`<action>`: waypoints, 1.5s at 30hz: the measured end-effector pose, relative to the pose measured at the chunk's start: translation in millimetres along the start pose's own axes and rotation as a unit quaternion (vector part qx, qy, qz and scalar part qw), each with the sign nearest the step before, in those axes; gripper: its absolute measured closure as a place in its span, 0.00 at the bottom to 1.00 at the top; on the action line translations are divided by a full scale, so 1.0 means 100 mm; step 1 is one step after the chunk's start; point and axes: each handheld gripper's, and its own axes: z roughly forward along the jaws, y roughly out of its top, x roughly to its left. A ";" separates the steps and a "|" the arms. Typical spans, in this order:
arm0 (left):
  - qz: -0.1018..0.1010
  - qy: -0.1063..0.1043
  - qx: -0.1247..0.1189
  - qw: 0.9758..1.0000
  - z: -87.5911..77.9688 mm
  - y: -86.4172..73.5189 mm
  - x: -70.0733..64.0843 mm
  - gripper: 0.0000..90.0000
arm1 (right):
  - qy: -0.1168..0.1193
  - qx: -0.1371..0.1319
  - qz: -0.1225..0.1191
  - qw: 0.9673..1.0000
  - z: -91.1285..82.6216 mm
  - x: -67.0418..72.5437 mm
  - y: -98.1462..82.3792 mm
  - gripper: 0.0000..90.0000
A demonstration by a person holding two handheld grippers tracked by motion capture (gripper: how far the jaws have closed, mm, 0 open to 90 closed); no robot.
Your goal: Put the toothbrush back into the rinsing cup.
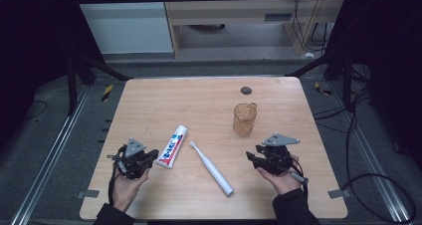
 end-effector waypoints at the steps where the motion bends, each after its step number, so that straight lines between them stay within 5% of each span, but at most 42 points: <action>1: -0.005 0.007 0.000 1.000 -0.01 -0.02 0.05 0.95 | 0.000 0.000 0.000 1.000 0.00 0.00 0.00 0.59; 13: -0.024 0.081 0.004 0.996 -0.03 -0.15 0.42 0.72 | 0.024 0.011 -0.010 1.000 0.11 0.14 0.27 0.55; 32: -0.040 0.094 0.018 0.995 0.04 -0.20 0.59 0.60 | 0.048 0.050 -0.025 0.997 0.44 0.47 0.43 0.55; 45: -0.027 0.102 0.015 0.994 0.07 -0.21 0.60 0.57 | 0.061 0.098 -0.044 0.992 0.66 0.66 0.39 0.61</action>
